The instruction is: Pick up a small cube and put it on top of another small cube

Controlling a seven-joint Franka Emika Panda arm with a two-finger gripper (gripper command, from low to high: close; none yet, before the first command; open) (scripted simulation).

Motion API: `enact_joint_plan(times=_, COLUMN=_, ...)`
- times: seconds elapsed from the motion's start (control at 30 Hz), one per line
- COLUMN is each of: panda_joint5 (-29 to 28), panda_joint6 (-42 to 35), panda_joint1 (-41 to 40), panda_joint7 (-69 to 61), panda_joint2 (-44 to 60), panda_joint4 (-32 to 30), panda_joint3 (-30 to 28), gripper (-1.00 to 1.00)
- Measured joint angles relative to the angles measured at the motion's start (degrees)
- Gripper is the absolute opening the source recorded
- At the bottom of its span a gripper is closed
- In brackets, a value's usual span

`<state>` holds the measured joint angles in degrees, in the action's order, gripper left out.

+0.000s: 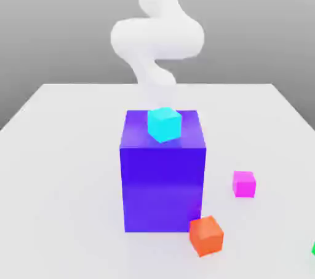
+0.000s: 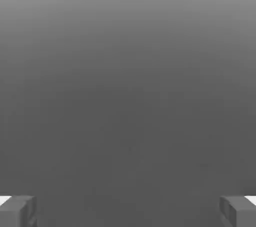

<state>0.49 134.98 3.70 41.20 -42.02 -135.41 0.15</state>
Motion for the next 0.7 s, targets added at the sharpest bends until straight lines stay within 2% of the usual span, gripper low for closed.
enact_joint_plan(times=0.5, panda_joint5=2.70, panda_joint6=23.57, panda_joint1=25.79, panda_joint7=-33.86, panda_joint2=29.57, panda_joint4=-25.55, panda_joint3=4.12, gripper=0.00)
enact_joint_plan(times=0.63, panda_joint5=1.36, panda_joint6=30.41, panda_joint1=30.60, panda_joint7=-41.38, panda_joint2=38.19, panda_joint4=-32.18, panda_joint3=7.11, gripper=0.00)
enact_joint_plan(times=0.7, panda_joint5=-0.64, panda_joint6=33.73, panda_joint1=31.86, panda_joint7=-41.27, panda_joint2=42.32, panda_joint4=-32.61, panda_joint3=7.11, gripper=0.00)
